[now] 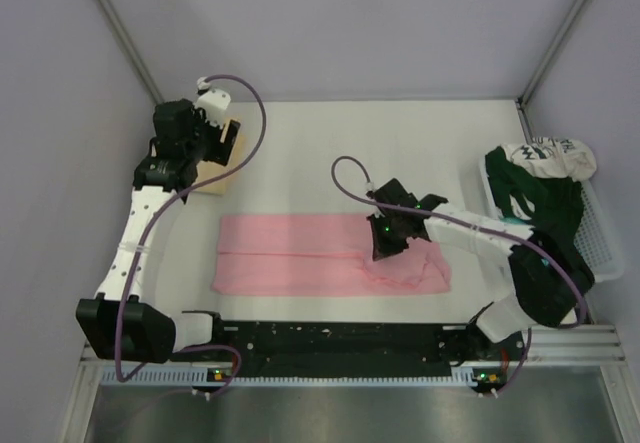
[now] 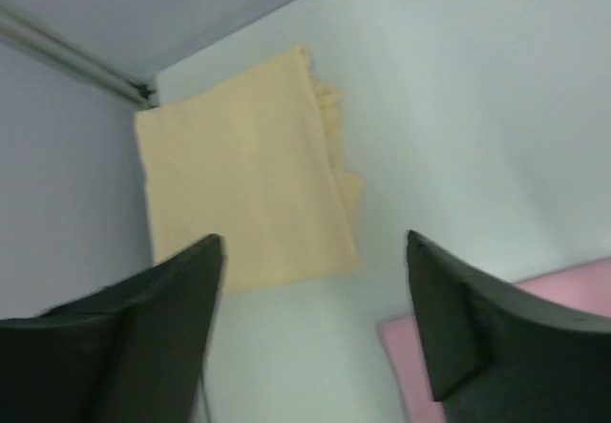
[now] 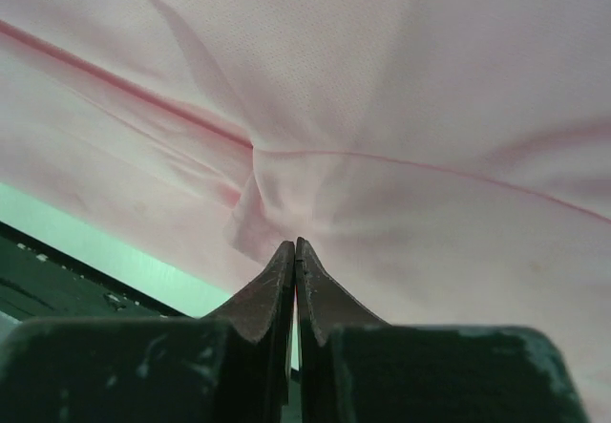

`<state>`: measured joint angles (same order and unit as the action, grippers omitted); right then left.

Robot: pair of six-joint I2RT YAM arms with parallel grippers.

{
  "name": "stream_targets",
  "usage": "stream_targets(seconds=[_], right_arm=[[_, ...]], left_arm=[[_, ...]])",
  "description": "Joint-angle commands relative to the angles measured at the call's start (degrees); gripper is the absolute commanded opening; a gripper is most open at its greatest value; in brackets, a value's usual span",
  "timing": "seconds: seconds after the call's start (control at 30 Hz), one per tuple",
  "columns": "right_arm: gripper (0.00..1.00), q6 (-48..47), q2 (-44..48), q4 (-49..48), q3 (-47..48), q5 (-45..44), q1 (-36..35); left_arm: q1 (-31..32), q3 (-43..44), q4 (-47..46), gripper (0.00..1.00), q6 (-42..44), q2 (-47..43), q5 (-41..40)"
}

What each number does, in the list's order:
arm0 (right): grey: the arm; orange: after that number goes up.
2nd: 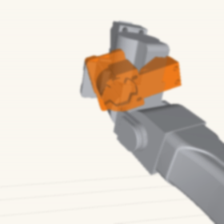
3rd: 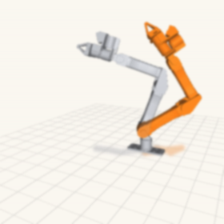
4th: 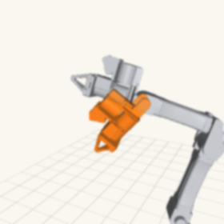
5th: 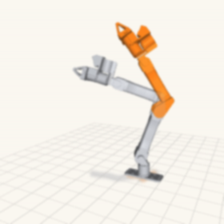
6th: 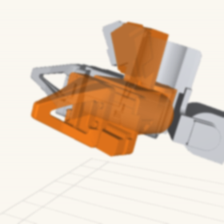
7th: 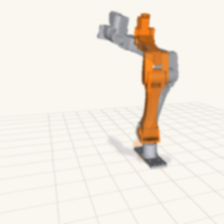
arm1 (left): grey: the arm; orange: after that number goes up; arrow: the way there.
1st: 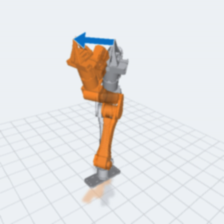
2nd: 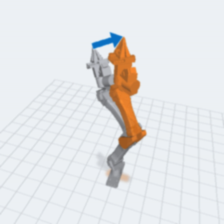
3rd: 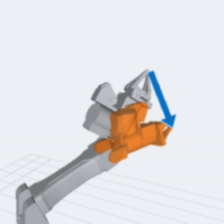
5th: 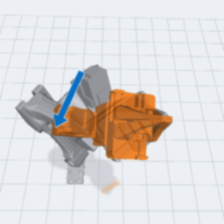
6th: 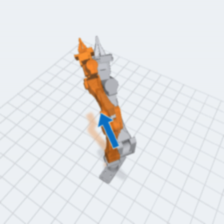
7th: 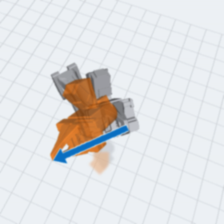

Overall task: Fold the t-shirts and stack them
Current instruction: Fold the other side of the tshirt into a rectangle, then rotate the tshirt 90 degrees

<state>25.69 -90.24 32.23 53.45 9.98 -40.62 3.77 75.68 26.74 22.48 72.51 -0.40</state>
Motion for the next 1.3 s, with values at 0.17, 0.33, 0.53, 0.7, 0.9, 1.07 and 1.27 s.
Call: stream_targets(seconds=[0.17, 0.33, 0.53, 0.7, 0.9, 1.07, 1.27], right_arm=[[0.00, 16.0, 19.7, -3.6, -18.1, -5.6, 12.6], [0.00, 23.7, 21.7, -11.5, -27.3, -3.0, 18.5], [0.00, 18.2, 9.9, -19.0, -18.1, -8.1, 27.9], [0.00, 8.1, -17.3, -13.6, 18.8, -10.3, 31.8], [0.00, 2.1, -45.2, 0.9, 68.3, 4.4, 31.5], [0.00, -2.0, -41.5, 0.7, 72.8, 2.6, 31.5], [0.00, -2.8, -31.8, 0.1, 57.4, -5.5, 32.4]], left_arm=[[1.8, -14.8, 3.9, 0.18, 5.6, 2.4, 6.8], [2.5, -20.6, 6.7, 0.00, 7.7, 6.2, 2.6], [2.6, -26.8, 7.0, 0.00, 7.1, 7.5, 5.7], [5.0, -29.9, 10.6, 0.00, 7.3, 3.5, 12.1], [20.6, -32.6, 8.2, 0.00, 6.9, 1.5, 10.8], [23.5, -26.4, 8.0, 0.00, 9.0, 6.2, 11.0], [23.2, -21.5, 2.0, 0.00, 11.4, 16.5, -0.9]])
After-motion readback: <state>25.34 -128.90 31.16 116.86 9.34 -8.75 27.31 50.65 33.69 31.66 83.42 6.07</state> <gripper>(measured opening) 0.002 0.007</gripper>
